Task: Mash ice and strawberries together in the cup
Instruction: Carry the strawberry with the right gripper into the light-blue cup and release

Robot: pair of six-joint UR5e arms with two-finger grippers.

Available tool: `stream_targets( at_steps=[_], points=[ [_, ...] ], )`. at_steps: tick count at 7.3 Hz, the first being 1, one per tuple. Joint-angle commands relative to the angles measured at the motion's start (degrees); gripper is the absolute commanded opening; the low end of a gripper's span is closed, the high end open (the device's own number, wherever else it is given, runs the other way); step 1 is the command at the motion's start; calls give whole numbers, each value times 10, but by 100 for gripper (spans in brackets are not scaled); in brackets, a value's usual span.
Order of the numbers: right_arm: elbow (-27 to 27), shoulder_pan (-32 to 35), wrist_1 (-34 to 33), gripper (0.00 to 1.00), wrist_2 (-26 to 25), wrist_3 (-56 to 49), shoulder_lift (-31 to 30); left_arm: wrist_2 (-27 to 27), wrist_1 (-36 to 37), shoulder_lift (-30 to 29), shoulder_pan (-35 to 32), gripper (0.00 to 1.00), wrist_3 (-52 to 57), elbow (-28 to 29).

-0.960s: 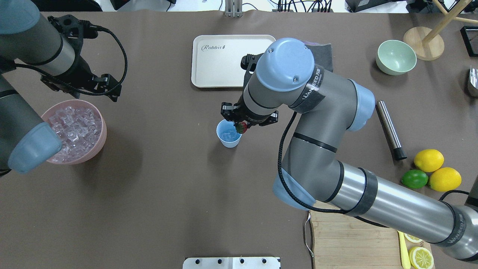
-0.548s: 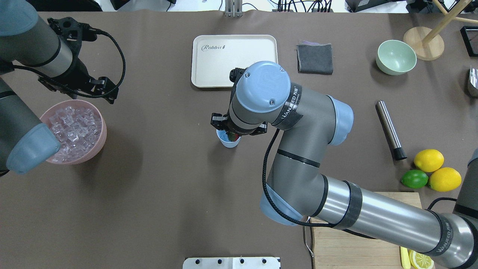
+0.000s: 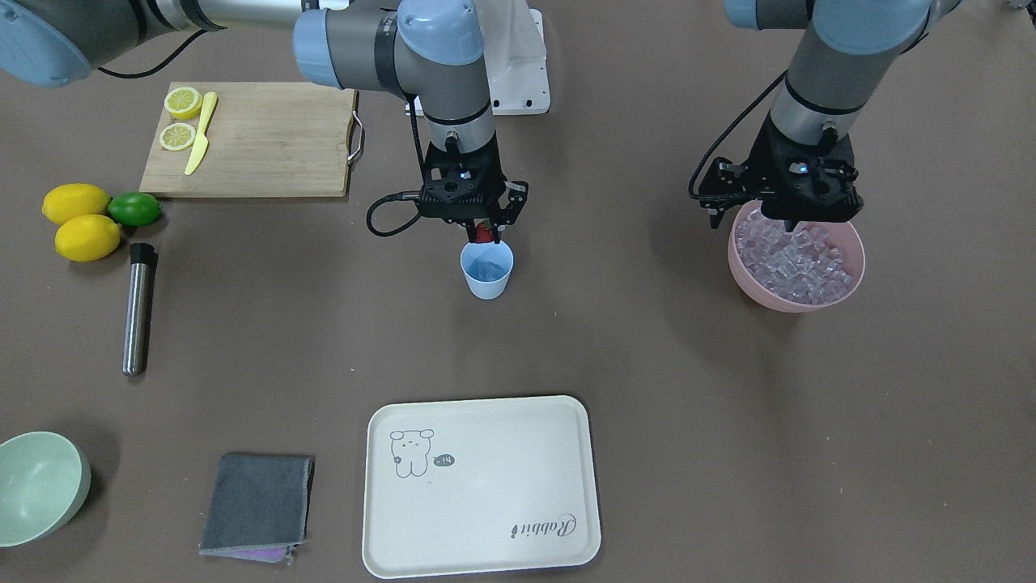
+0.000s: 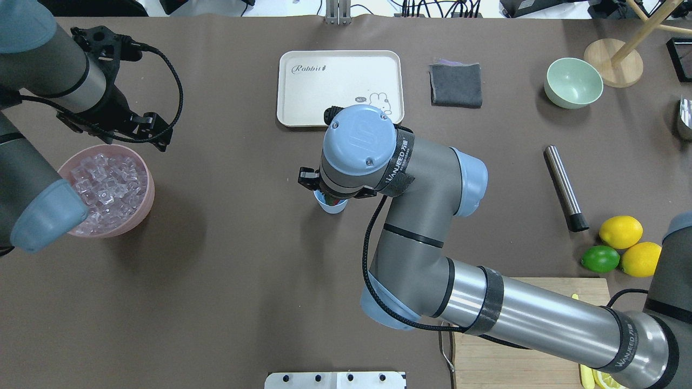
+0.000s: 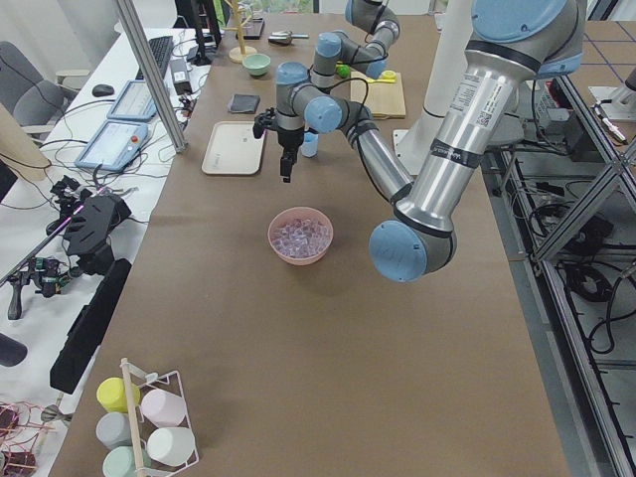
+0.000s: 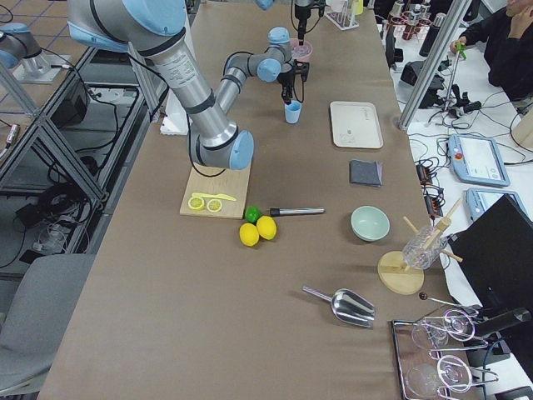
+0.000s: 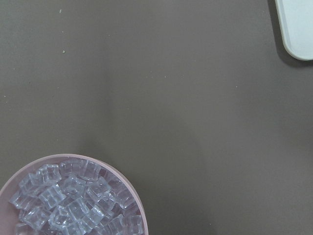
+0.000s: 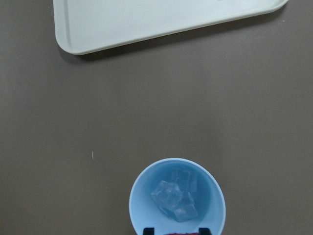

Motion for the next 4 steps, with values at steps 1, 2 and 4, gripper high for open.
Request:
stream_targets(
  at_steps=[1,2,4],
  points=[
    [-28,0,27,0,-7,2,7,0,0,1,1,97,0,1],
    [-31,0,31,29,-8,5,7,0,0,3,2,97,0,2],
    [-34,2,31,100,-14,9,12,0,0,1,1,97,0,7]
  ],
)
